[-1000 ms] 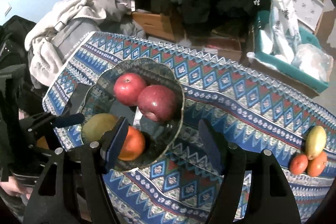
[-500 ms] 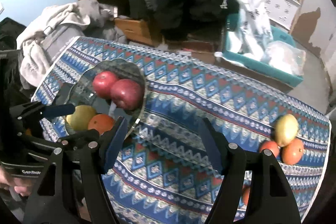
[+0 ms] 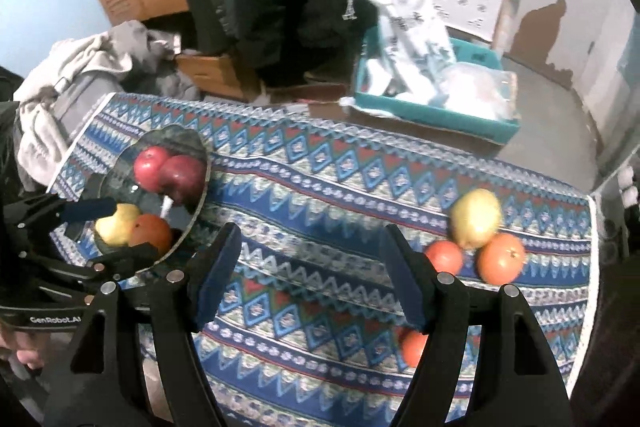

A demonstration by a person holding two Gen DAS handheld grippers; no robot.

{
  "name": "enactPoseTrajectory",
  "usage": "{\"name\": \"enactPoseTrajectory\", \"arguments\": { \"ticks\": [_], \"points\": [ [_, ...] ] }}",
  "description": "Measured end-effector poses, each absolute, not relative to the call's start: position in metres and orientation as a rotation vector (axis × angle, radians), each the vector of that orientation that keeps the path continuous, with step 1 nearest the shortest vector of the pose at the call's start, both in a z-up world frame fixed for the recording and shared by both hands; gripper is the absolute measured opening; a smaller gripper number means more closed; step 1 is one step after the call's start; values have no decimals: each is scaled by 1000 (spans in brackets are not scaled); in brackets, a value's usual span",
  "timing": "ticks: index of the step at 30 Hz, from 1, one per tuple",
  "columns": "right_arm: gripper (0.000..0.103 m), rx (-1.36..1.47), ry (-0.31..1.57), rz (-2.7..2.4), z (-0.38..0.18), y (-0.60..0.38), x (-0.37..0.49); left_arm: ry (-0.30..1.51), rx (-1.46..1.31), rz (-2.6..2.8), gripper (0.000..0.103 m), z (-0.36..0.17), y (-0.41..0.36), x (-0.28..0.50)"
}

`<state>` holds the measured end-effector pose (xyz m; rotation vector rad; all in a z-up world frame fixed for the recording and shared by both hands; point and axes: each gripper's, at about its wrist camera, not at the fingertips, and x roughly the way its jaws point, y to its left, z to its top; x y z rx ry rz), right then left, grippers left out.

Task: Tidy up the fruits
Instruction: 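Move both tools back toward the remaining pear and oranges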

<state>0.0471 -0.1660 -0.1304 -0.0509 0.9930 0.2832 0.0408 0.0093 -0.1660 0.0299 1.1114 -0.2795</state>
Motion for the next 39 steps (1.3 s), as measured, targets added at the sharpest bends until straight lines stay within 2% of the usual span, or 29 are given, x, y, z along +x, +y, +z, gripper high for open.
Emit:
{"name": "enactPoseTrajectory", "arguments": {
  "ticks": [2, 19, 25, 39],
  "points": [
    [76, -57, 986, 262, -128, -174, 44, 1111, 43, -282, 79, -165, 1, 41],
    [77, -26, 972, 125, -127, -257, 25, 1106, 164, -319, 79, -160, -69, 44],
    [80, -34, 968, 61, -129, -287, 21, 1122, 190, -335, 79, -166, -90, 47],
    [80, -19, 1047, 34, -149, -333, 33, 1129, 274, -386, 81, -169, -142, 69]
  ]
}}
